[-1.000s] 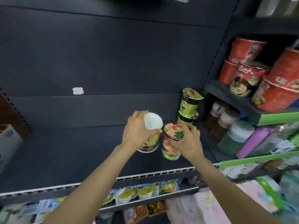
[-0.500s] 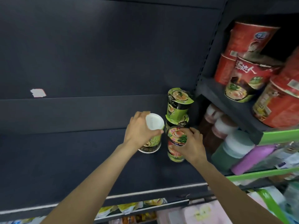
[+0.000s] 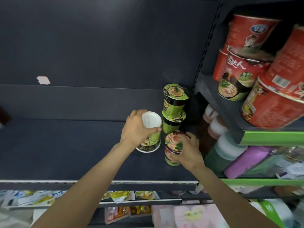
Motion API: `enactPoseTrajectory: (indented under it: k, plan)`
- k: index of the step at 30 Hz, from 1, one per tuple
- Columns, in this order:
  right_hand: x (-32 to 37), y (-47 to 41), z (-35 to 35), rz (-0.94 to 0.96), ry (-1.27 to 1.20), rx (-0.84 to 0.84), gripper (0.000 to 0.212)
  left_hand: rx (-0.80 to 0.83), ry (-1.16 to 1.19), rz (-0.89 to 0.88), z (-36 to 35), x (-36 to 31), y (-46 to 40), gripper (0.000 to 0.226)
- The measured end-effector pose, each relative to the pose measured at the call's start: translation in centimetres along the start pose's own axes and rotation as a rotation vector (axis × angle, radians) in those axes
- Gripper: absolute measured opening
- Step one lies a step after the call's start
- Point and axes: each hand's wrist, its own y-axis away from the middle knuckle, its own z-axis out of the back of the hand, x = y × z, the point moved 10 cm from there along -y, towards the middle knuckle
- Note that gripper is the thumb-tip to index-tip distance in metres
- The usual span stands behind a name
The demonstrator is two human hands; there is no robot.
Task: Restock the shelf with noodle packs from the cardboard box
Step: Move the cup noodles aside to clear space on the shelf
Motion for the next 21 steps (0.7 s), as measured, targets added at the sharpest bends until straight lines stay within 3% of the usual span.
enactPoseTrajectory:
  k: [4,6,8,12,16,19,21]
  plan:
    - [-0.4,0.6,-0.5,-0.024,0.057,0.114,0.084,-0.054,0.013,0.039,0.8,-0.3,1.3,0.078]
    - [0.4,0.6,0.9,-0.008,0.057,0.089,0.074,-0.102,0.020,0.054,1.8,-0.2,2.0,0.076]
    - [1.8,0.4,1.7,0.019,-0.073,0.087,0.064,-0.161,0.035,0.061,2.9,-0.4,2.6,0.074]
    - [4.6,0.2,0.8,-0.019,-0.400,0.266,0.070,-0.247,0.027,0.069,4.9,-1.0,3.7,0.073]
    - [7.0,1.3,1.4,-0.075,-0.721,0.332,0.039,-0.286,0.257,0.049,6.0,-1.4,4.2,0.062]
    - [7.5,1.5,2.5,-0.123,-1.065,0.248,0.032,-0.233,0.390,0.126,5.3,-0.4,4.3,0.053]
    - [7.5,1.5,4.3,-0.085,-1.135,0.142,0.026,-0.120,0.510,0.172,4.0,0.1,4.2,0.050]
